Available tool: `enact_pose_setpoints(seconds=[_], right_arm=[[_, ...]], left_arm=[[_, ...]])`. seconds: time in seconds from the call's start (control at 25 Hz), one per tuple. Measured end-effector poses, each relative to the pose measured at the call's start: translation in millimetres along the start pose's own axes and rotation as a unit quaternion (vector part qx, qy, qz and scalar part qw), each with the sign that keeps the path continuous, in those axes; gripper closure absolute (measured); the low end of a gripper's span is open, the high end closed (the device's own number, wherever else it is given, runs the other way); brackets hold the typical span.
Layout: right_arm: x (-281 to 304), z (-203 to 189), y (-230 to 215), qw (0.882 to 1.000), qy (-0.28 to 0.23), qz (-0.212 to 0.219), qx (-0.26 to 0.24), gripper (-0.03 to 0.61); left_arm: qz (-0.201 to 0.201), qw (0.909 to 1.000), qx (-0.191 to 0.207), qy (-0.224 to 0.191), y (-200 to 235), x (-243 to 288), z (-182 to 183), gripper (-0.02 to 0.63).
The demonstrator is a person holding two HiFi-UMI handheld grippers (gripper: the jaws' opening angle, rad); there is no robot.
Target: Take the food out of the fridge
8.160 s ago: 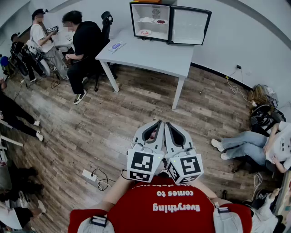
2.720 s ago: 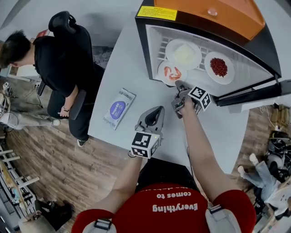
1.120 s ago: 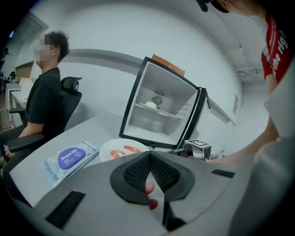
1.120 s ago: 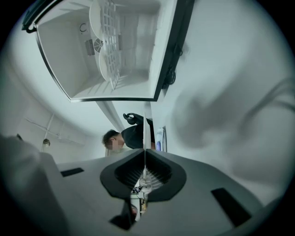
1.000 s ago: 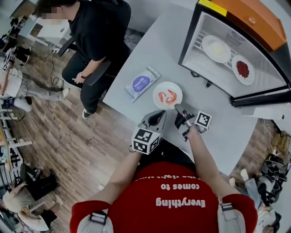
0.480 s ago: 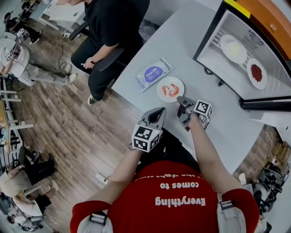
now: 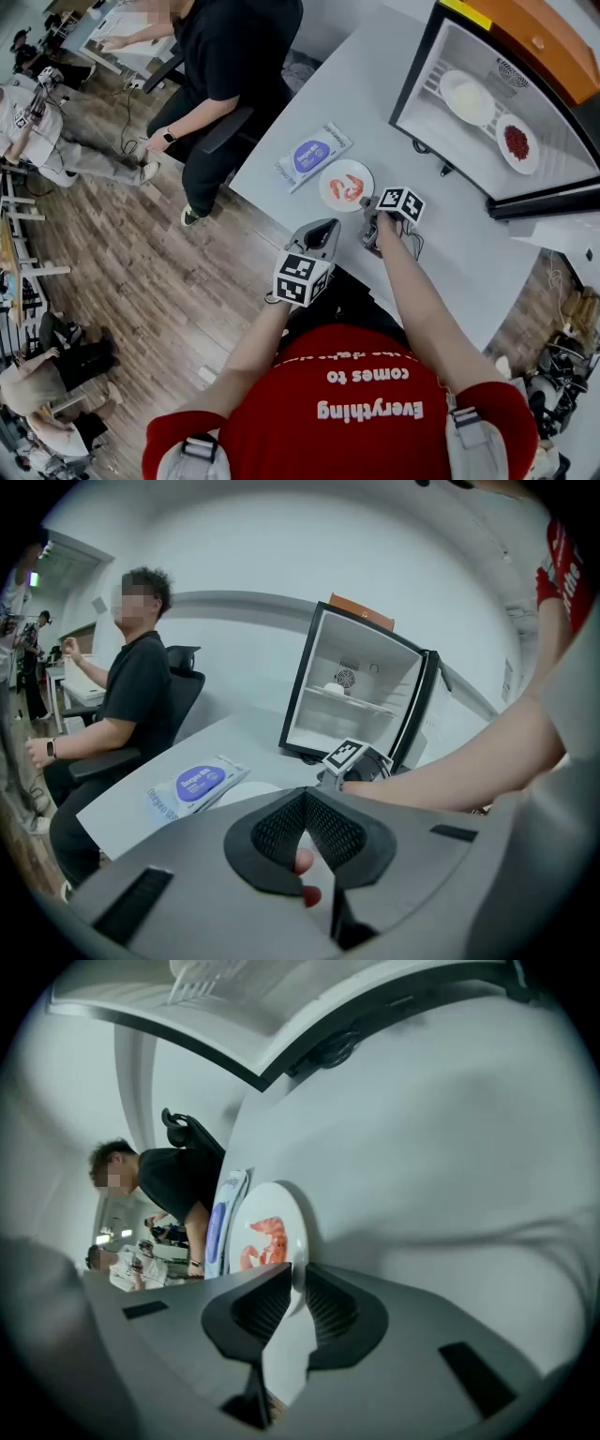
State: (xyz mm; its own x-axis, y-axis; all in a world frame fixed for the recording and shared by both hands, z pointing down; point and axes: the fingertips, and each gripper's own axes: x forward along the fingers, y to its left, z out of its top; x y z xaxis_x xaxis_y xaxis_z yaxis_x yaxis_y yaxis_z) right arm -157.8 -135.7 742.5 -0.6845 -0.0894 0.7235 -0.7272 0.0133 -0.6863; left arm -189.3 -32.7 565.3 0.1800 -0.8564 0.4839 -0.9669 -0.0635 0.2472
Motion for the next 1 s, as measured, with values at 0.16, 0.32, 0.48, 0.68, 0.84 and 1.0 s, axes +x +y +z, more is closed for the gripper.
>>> enact_pose_setpoints(seconds=[0.16, 0.32, 0.48, 0.68, 0.84, 1.0], right_arm=[[-5, -3, -3, 0.988, 0.049, -0.12, -0.081, 0.504], [-22, -4, -9, 0.967, 0.07, -0.205, -0.133, 0.489], [-44, 5, 17, 0.978, 0.024, -0.164, -0.128, 0.516], [-112, 33, 109, 0.938, -0.181, 0.006, -0.296, 0.557], [-186, 8, 164, 0.813, -0.347, 0.03, -0.467, 0.565], [-191, -39, 155, 0.804, -0.342, 0.007, -0.487, 0.565]], left_arm=[[-0.008, 1.0, 0.004, -0.003, -1, 3, 13, 0.607], [-0.005, 0.9998, 0.011, -0.018, 3, 4, 28, 0.607], [0.001, 0.9991, 0.025, -0.034, 7, -2, 48, 0.607], [0.009, 0.9986, 0.027, -0.045, 12, -1, 61, 0.607], [0.013, 0.9989, 0.019, -0.04, 6, 3, 64, 0.607], [0.014, 0.9985, 0.031, -0.043, -16, 1, 71, 0.607]])
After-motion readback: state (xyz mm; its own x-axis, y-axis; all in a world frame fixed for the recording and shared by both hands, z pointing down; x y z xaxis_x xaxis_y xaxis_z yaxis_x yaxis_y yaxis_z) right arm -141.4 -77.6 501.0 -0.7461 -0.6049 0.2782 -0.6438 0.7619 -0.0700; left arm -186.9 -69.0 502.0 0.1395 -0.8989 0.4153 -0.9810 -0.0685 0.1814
